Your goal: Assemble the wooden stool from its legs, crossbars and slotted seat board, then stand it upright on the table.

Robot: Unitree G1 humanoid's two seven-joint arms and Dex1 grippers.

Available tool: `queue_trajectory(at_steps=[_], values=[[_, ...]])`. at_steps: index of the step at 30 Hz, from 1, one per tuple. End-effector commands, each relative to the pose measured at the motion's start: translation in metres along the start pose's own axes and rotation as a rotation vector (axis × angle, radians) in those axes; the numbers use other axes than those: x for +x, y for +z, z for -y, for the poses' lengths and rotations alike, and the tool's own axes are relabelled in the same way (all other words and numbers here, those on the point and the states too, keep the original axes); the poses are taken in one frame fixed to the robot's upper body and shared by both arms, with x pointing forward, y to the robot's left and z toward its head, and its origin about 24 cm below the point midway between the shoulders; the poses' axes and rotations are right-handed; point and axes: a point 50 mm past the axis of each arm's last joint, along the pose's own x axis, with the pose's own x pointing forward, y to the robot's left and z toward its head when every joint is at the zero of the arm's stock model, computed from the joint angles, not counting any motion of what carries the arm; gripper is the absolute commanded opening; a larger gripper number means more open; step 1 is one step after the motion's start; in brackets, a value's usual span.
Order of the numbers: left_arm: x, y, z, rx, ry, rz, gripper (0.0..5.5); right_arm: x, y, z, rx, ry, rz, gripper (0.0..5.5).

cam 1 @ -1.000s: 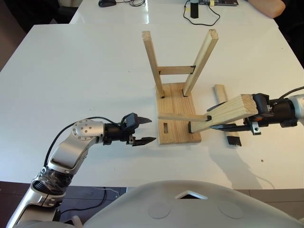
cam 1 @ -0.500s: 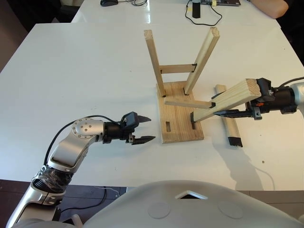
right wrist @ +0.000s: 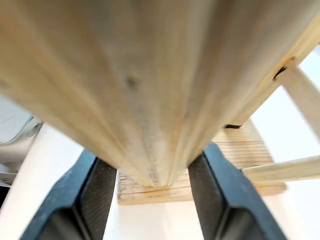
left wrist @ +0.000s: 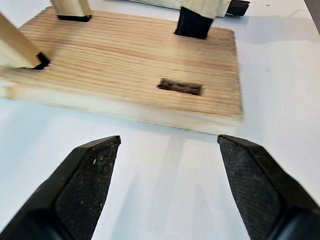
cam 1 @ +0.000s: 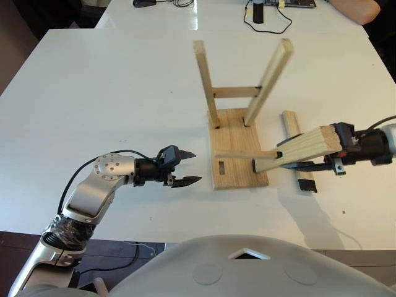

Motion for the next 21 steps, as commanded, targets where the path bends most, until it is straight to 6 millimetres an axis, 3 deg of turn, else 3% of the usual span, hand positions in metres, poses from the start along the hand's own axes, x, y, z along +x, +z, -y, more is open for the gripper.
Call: queue_trajectory(at_steps=[1,7,12,16,21], values=[[-0.002,0.001,-0.003,0.009,0.014,-0.013,3.61,0.010,-0.016,-0.013,0.103,0.080,-0.068,2.03],[-0.001,0.000,-0.002,0.008,0.007,-0.023,3.61,0.017,-0.033,-0.008,0.134,0.070,-0.126,2.03],[-0.002,-0.002,-0.001,0.004,0.002,-0.042,3.61,0.035,-0.050,-0.016,0.166,0.134,-0.168,2.03],[-0.001,-0.001,-0.001,-0.002,-0.004,-0.036,3.61,0.046,-0.075,-0.023,0.222,0.175,-0.232,2.03],[0.000,-0.002,-0.001,-0.005,0.000,-0.034,3.61,0.054,-0.088,-0.024,0.230,0.197,-0.277,2.03]])
